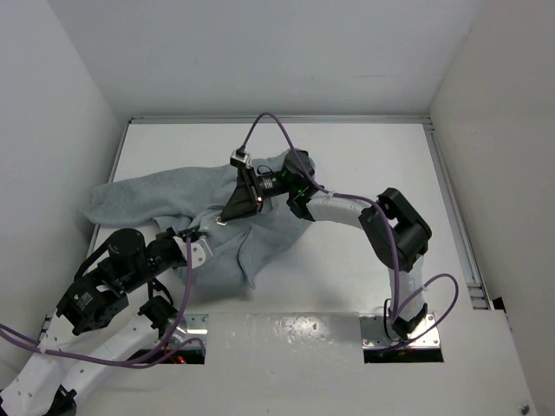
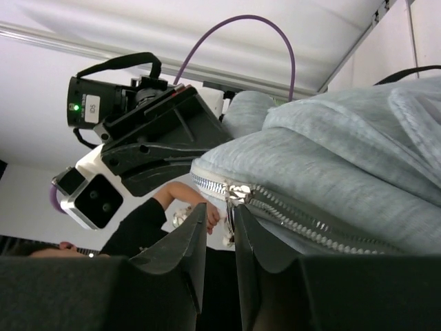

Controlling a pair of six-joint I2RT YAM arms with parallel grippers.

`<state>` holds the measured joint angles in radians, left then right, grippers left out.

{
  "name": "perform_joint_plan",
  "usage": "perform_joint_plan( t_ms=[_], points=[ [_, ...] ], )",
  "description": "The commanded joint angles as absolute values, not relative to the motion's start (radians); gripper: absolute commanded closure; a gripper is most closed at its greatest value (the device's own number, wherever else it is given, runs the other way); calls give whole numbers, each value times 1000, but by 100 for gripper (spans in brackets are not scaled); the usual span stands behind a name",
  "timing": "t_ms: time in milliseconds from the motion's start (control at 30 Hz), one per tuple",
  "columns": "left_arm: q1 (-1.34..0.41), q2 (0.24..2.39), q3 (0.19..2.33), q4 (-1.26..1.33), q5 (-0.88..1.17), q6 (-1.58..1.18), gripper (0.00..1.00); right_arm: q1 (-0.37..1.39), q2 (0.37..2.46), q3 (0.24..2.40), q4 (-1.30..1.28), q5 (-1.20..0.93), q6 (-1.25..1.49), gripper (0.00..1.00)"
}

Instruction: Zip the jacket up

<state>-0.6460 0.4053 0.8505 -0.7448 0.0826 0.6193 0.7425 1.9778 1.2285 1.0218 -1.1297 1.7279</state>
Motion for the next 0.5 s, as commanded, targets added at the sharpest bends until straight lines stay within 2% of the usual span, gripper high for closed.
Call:
perform_joint_plan(
  t_ms=[0,233,433,467],
  points=[
    [-644,393,856,-630,89,620,100,750,1917,1207,1120,-1141,1732,78],
    [-644,393,856,-630,89,611,100,755,1927,1221,1104,-1146,1721,68],
    [-644,393,856,-630,98,629,100,776,1947,1242,1072,-1160,1693,67],
    [-644,393,856,-630,98,629,100,784,1948,1246,1069,-1164,1680,70]
  ],
)
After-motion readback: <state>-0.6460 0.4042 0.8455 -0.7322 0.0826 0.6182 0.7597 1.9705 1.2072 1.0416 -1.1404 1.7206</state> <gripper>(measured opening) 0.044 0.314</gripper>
